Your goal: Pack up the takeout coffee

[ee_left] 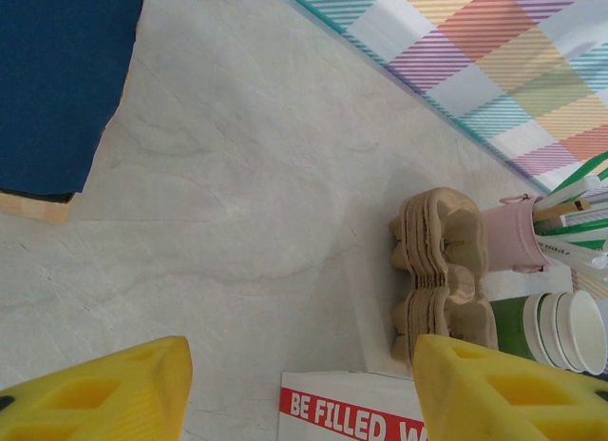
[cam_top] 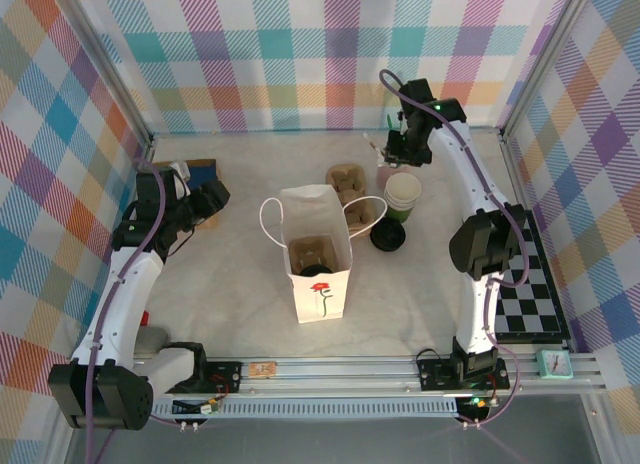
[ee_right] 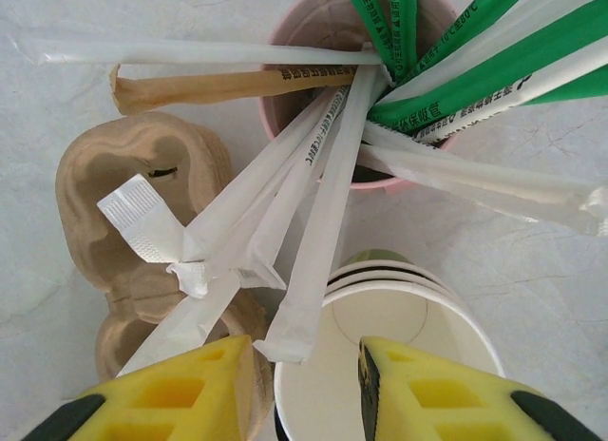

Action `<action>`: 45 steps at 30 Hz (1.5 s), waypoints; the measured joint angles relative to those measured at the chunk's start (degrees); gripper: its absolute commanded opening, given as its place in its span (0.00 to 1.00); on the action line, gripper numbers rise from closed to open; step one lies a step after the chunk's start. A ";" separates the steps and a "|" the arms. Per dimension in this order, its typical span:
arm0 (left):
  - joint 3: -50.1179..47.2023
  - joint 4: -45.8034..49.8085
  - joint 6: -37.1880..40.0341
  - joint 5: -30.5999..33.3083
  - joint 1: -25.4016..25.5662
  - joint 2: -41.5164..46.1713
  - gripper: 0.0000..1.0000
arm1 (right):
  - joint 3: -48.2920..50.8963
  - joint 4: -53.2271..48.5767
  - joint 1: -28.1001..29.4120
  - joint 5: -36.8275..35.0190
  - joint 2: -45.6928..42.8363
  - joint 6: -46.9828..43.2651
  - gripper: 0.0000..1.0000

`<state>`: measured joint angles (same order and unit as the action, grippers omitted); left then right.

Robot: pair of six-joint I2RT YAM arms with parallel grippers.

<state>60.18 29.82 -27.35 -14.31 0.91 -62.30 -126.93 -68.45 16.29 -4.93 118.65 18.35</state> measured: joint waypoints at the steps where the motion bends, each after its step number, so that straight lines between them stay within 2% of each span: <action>1: 0.00 0.00 0.02 0.00 0.00 0.00 0.63 | 0.31 0.07 0.00 0.00 -0.02 0.00 0.35; 28: 0.00 0.02 0.44 0.04 0.00 0.02 0.58 | 2.82 1.11 0.00 -1.51 0.79 0.00 0.31; 37: 0.00 0.00 1.03 0.33 0.00 0.17 0.56 | 2.82 1.09 0.00 -2.01 0.94 -0.02 0.15; 45: 0.00 0.00 1.05 0.39 0.00 0.17 0.56 | 2.82 0.66 0.00 -2.47 0.92 -0.04 0.09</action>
<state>60.18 29.82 -26.30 -13.91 0.91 -62.13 -124.11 -67.79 16.29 -7.40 119.57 18.31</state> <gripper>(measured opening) 0.566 0.094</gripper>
